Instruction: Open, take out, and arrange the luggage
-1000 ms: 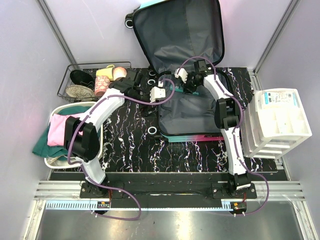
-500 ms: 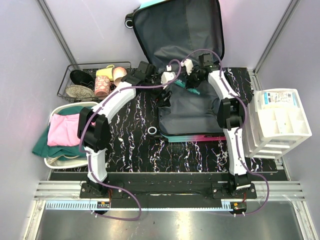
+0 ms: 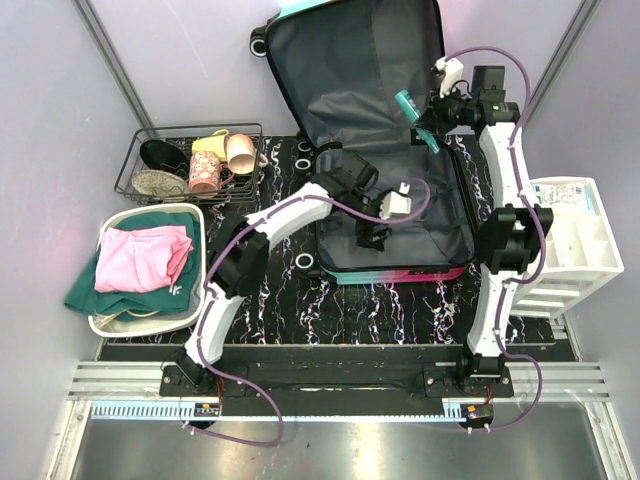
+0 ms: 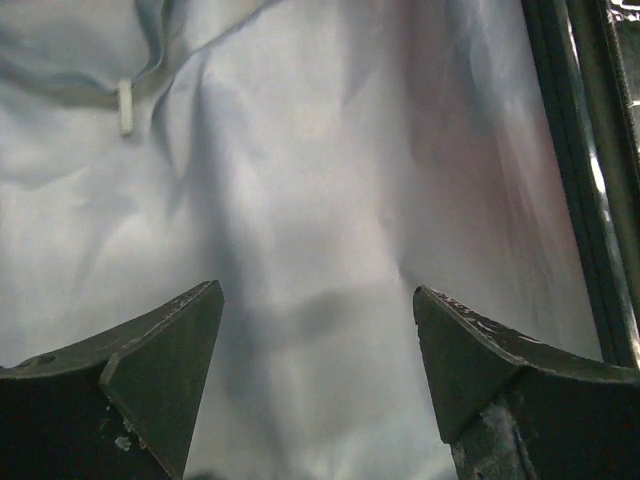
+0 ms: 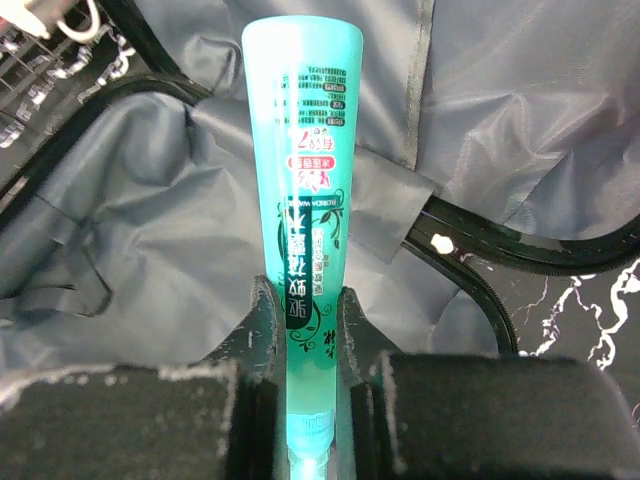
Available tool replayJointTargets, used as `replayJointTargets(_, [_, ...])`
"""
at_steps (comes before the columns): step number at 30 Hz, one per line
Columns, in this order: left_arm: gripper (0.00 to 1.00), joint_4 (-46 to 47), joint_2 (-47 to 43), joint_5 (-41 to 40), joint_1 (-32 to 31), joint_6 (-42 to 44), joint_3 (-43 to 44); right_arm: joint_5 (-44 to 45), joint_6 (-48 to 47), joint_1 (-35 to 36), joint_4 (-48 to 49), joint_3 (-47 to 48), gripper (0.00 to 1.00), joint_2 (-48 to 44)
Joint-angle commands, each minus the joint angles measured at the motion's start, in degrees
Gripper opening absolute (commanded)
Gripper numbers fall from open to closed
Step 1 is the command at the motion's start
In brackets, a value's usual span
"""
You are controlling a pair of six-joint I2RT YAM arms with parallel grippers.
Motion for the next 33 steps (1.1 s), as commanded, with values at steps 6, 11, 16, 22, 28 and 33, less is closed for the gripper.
replayJointTargets(6, [0.84,38.42,1.86,-3.24,-7.36,-25.56,-10.42,-1.82,5.35,1.00,5.92,-9.92,0.00,-13.61])
replayJointTargets(11, [0.76,33.54,8.10,-2.37,-7.98,-38.76,-0.24,-0.16,2.88,1.00,8.99,-18.26,0.00,-20.55])
replayJointTargets(16, [0.77,25.35,15.67,-5.69,-12.37,-38.37,12.17,1.17,4.02,-0.05,12.77,-24.08,0.00,-25.56])
replayJointTargets(22, [0.75,10.85,15.94,-12.55,-17.04,-25.59,9.28,1.70,4.38,-2.60,15.24,-29.17,0.00,-30.92])
replayJointTargets(28, [0.48,1.96,8.91,-19.41,-13.71,-16.99,-4.51,1.87,4.11,-2.60,18.23,-34.45,0.00,-35.15])
replayJointTargets(33, [0.39,-2.87,0.75,-24.50,-8.09,-10.83,-14.27,2.66,2.89,-2.78,18.31,-36.21,0.00,-36.38])
